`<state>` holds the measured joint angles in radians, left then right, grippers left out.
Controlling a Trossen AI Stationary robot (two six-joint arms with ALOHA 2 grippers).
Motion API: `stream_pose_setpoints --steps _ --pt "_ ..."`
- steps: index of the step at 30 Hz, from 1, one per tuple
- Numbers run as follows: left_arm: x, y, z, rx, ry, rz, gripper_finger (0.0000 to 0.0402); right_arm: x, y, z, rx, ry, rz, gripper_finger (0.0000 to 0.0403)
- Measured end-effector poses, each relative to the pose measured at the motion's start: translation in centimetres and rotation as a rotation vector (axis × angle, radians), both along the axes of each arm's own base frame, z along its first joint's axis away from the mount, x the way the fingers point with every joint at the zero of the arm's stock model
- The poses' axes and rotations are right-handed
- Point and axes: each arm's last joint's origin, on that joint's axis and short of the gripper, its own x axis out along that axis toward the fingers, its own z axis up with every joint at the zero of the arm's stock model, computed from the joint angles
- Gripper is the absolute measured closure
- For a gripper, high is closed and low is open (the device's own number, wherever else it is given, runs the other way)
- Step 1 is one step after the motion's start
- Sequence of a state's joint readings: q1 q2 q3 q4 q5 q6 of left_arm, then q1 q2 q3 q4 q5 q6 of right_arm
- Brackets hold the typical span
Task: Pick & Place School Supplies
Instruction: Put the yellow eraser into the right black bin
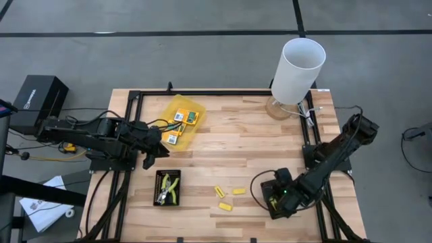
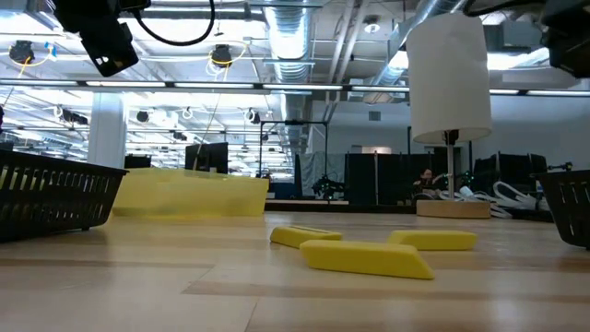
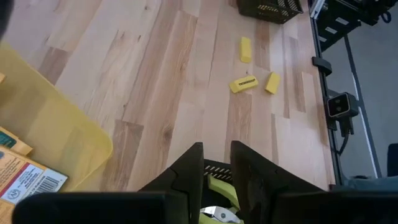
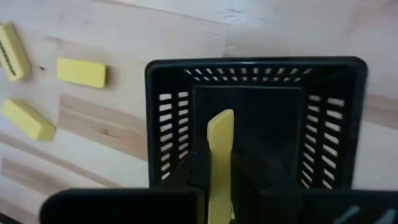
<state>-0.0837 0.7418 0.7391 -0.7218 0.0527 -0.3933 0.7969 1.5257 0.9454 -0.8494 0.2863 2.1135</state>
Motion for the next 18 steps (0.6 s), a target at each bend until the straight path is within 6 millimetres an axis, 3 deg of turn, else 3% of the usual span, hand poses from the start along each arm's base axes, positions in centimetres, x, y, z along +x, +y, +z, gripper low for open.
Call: stream_pose_setpoints --steps 6,18 --pt "0.03 0.0 0.03 0.008 -0.005 -0.006 0.0325 -0.6 0.33 -1.06 0.021 -0.018 0.021 0.0369" --pt "0.02 0.0 0.04 -0.008 -0.004 0.007 0.0325 -0.81 0.19 -1.03 -0.001 -0.004 0.043 0.0227"
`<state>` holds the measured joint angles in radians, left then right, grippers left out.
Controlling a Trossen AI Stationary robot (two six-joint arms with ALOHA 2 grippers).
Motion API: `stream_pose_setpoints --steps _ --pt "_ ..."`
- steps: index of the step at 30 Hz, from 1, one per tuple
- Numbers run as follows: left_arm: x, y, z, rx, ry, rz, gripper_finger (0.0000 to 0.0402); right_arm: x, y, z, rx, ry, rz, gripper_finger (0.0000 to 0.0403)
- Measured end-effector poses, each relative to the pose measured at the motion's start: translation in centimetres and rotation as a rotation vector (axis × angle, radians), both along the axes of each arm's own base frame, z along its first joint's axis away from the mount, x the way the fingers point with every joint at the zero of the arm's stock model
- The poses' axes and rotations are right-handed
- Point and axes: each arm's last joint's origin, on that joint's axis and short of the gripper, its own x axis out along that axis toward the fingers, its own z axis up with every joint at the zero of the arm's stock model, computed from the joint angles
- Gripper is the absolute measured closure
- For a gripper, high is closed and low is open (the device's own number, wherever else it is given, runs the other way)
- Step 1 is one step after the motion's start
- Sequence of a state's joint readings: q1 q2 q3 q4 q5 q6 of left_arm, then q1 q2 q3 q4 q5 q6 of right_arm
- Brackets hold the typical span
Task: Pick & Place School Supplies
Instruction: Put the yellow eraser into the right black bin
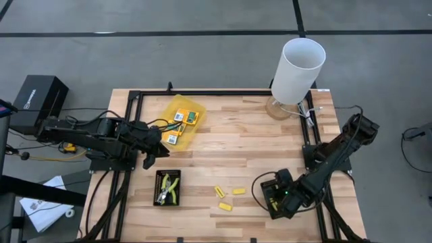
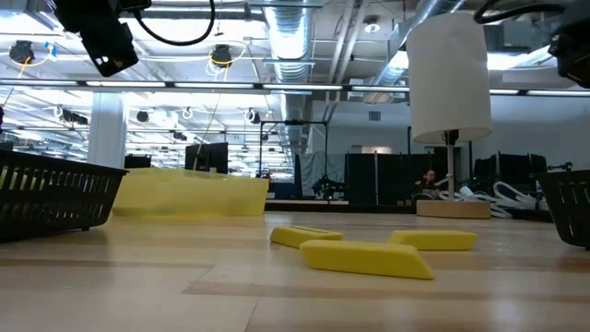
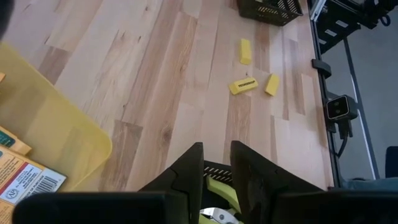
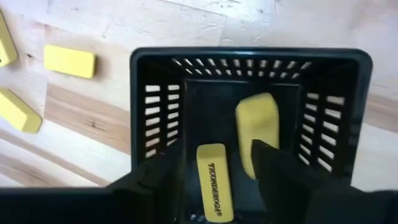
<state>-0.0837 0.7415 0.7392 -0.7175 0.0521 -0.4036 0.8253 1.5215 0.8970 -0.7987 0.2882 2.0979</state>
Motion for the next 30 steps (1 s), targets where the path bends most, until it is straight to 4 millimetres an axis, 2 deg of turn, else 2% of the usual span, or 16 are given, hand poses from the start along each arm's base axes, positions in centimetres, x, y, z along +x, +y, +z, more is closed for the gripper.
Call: stream_pose_setpoints --steps 5,9,14,18,21,24,27,30 --pt "0.0 0.0 0.0 -0.003 0.0 0.003 0.0325 0.0 0.1 0.2 0.009 -0.009 0.006 0.0183" --pt "0.0 0.0 0.0 -0.003 0.0 0.003 0.0325 0.3 0.2 1.2 0.026 -0.109 0.008 0.0175" --pt "0.1 0.0 0.1 0.012 -0.015 0.009 0.0325 2.9 0.0 5.3 -0.078 -0.413 0.001 0.0189" --pt "0.6 0.0 0.8 0.041 -0.109 -0.003 0.0325 6.4 -0.9 9.2 -0.238 -0.57 0.12 0.0207" --pt "1.2 0.0 1.6 0.045 -0.209 -0.01 0.0325 9.4 -2.4 11.1 -0.287 -0.529 0.33 0.0222" --pt "1.3 0.0 1.9 0.041 -0.248 -0.008 0.0325 11.3 -4.5 11.7 -0.296 -0.401 0.485 0.0235" --pt "1.4 0.0 1.7 0.012 -0.219 0.012 0.0325 12.2 -6.3 11.5 -0.271 -0.293 0.566 0.0243" --pt "2.0 -0.2 1.2 -0.016 -0.185 0.006 0.0325 12.2 -7.1 11.0 -0.233 -0.228 0.614 0.0249"
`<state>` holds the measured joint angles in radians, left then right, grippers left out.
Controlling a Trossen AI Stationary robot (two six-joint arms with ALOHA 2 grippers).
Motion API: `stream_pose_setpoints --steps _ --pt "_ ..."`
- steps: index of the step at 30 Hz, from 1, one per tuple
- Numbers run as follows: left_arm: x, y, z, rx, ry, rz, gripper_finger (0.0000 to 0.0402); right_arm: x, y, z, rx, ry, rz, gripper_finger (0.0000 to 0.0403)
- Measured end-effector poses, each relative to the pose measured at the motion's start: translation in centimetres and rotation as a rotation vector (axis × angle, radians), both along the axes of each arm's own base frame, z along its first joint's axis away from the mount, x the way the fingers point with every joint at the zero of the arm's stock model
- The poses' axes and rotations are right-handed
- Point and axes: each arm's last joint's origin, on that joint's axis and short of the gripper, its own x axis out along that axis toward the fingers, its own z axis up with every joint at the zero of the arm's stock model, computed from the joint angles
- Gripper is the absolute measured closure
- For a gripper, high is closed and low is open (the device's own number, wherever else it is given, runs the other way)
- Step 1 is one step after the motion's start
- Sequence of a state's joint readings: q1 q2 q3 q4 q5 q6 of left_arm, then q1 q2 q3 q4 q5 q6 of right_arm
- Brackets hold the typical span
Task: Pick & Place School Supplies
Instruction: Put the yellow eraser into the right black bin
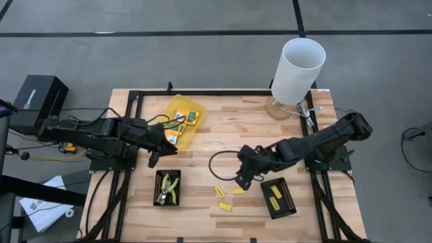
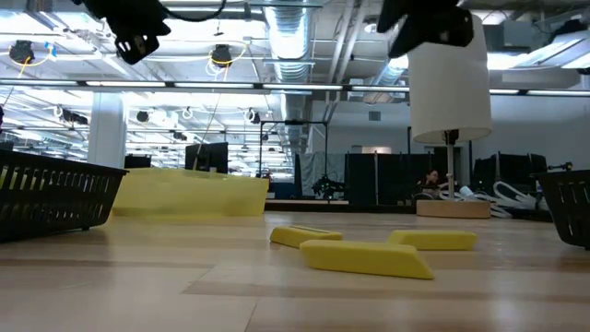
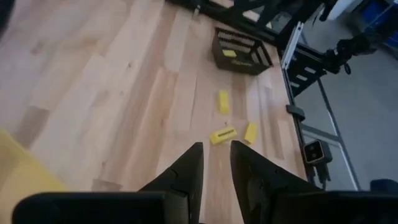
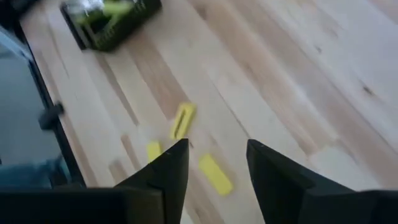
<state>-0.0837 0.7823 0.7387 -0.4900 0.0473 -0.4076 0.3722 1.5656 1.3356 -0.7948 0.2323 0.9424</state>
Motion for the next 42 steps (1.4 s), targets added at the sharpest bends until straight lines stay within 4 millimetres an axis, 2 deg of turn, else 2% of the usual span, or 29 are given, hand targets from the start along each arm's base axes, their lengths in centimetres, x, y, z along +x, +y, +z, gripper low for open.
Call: stream_pose_setpoints --steps 3,6,8,16,18,22,25,30,36,42 --pt "1.2 -0.1 -0.9 -0.011 0.062 0.005 0.0325 0.2 -0.2 -1.1 0.013 0.088 0.052 0.0277" --pt "2.7 -0.3 -1.8 -0.002 0.097 0.001 0.0325 1.0 -0.1 -1.8 0.051 0.112 0.11 0.0343" --pt "3.7 -0.3 -2.5 0.012 0.113 -0.013 0.0325 1.2 0.0 -3.0 0.064 0.176 0.143 0.0386" --pt "6.3 -0.6 -4.7 0.033 0.179 -0.028 0.0325 4.2 1.7 -8.9 0.159 0.291 0.229 0.0401" --pt "6.4 -0.6 -5.1 0.037 0.205 -0.032 0.0325 5.0 2.1 -10.6 0.195 0.314 0.248 0.0402" --pt "6.6 -0.5 -5.2 0.041 0.211 -0.025 0.0325 6.0 2.6 -12.8 0.231 0.319 0.244 0.0402" --pt "6.5 -0.1 -5.1 0.04 0.209 -0.011 0.0325 6.2 2.6 -13.6 0.236 0.331 0.235 0.0403" --pt "6.4 0.7 -5.3 0.06 0.233 0.014 0.0325 6.4 2.6 -13.7 0.236 0.32 0.236 0.0403" --pt "6.3 1.8 -5.4 0.063 0.241 0.023 0.0325 5.6 2.3 -14.5 0.234 0.364 0.209 0.0403" --pt "6.3 2.7 -5.4 0.053 0.241 0.028 0.0325 5.6 1.3 -14.1 0.235 0.353 0.192 0.0403"
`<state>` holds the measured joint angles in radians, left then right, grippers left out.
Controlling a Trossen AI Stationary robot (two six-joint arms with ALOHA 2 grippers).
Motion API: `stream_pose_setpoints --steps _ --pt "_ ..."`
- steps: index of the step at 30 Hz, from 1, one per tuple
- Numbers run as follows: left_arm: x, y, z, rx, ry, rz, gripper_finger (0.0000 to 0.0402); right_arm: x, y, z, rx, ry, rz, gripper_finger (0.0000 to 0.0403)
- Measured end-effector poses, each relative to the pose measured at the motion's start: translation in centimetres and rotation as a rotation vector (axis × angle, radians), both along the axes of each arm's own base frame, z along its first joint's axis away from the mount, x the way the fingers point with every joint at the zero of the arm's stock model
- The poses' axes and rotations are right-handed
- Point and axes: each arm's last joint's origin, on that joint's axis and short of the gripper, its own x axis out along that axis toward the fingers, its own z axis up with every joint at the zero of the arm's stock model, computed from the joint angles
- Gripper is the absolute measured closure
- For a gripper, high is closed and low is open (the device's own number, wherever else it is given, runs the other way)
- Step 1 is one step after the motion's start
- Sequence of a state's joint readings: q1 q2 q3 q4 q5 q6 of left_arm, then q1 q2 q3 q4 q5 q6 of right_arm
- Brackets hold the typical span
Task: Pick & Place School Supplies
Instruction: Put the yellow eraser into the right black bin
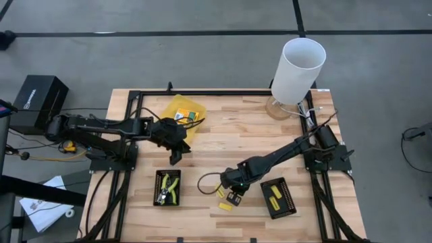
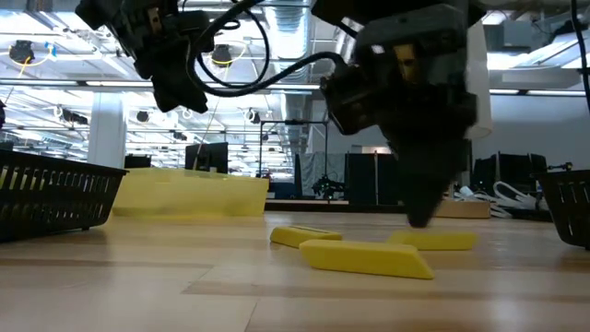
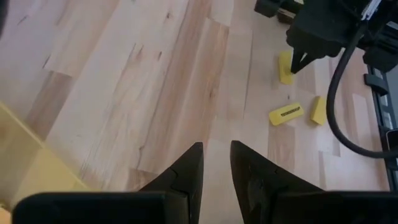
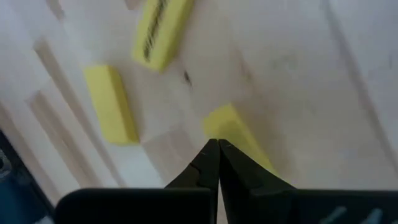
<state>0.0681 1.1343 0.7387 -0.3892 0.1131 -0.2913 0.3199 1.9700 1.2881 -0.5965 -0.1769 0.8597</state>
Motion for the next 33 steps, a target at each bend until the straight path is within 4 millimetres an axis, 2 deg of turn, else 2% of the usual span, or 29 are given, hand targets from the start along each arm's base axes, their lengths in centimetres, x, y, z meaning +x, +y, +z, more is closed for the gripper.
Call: stream_pose_setpoints --steps 6,10,17,20,27,33 --pt "0.0 0.4 0.0 -0.009 0.0 0.001 0.0325 0.0 -2.2 2.4 -0.025 -0.059 -0.012 0.0403" --pt "-0.1 0.4 0.0 -0.009 0.002 0.0 0.0325 -0.4 -3.3 2.6 -0.046 -0.019 0.009 0.0403" --pt "-0.1 0.4 -0.1 -0.008 0.01 -0.001 0.0325 -0.8 -2.6 2.6 -0.019 -0.004 0.073 0.0403" --pt "-0.1 0.4 -0.1 0.003 0.011 -0.013 0.0325 -1.2 -2.4 2.1 0.005 0.012 0.084 0.0403" --pt "-0.1 0.4 -0.1 0.008 0.012 -0.018 0.0325 -2.4 -1.7 -0.6 0.084 0.015 0.039 0.0403" --pt "-0.1 0.4 -0.1 0.008 0.012 -0.018 0.0325 -2.3 -2.2 -0.7 0.095 0.005 0.027 0.0403"
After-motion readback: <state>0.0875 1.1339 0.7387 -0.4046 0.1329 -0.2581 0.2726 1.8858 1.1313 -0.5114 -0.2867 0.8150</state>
